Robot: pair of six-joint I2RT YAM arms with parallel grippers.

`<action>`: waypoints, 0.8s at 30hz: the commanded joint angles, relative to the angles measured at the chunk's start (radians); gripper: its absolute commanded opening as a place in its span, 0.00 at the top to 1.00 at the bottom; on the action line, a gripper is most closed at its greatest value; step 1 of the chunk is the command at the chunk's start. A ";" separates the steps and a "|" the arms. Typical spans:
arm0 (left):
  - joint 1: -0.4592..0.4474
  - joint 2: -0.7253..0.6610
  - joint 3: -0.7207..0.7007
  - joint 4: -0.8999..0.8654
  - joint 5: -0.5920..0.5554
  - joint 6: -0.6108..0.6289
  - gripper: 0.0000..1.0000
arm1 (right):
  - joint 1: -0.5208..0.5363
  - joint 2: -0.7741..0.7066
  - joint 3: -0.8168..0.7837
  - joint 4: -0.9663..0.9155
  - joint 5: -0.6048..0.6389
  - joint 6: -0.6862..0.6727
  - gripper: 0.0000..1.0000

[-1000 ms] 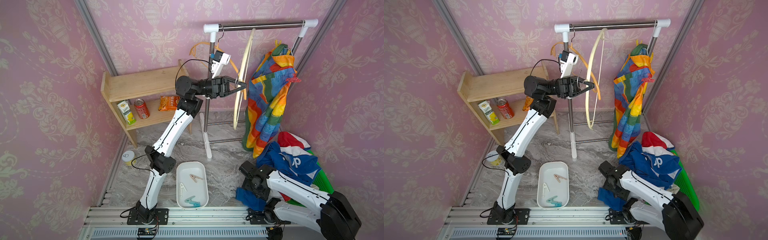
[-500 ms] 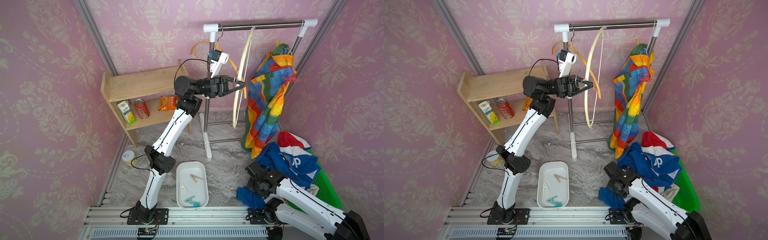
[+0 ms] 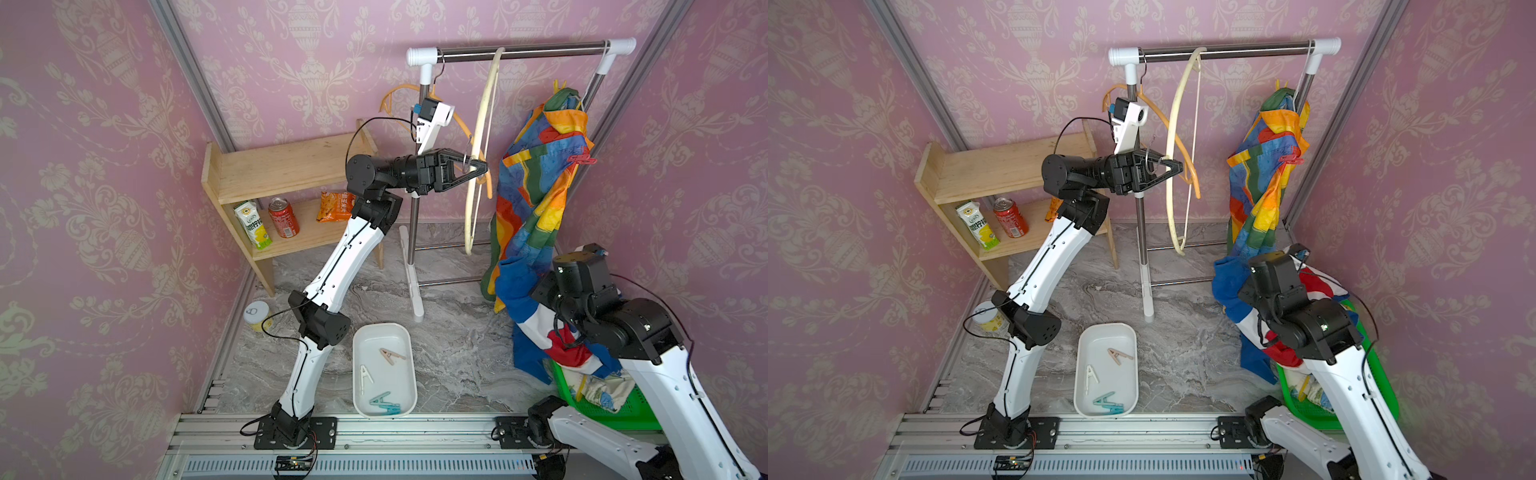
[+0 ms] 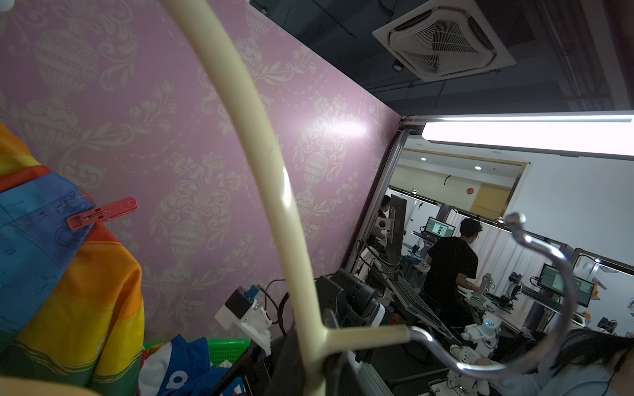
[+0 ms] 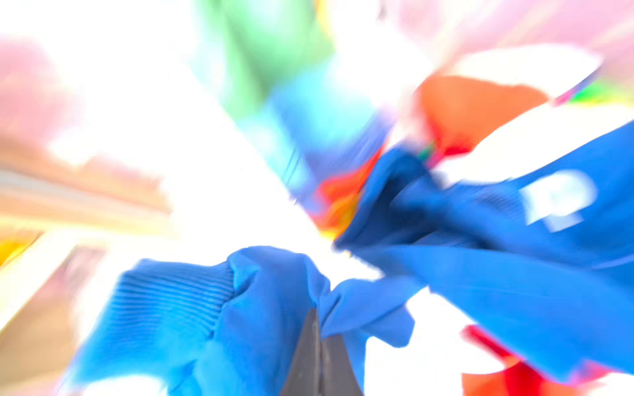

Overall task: Remove the clothespins securing jackets to the hanger
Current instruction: Adjust the jacket in the basket.

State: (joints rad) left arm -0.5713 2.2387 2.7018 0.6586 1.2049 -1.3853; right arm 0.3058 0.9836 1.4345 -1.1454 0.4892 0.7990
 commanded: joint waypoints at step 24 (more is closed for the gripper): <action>0.063 -0.006 0.023 0.106 -0.016 -0.037 1.00 | -1.046 0.381 -0.553 0.370 -0.376 -0.326 1.00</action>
State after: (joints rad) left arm -0.5205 2.2387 2.7018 0.7036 1.2018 -1.4086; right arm -0.7364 1.3090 0.9031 -0.8433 0.1368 0.4931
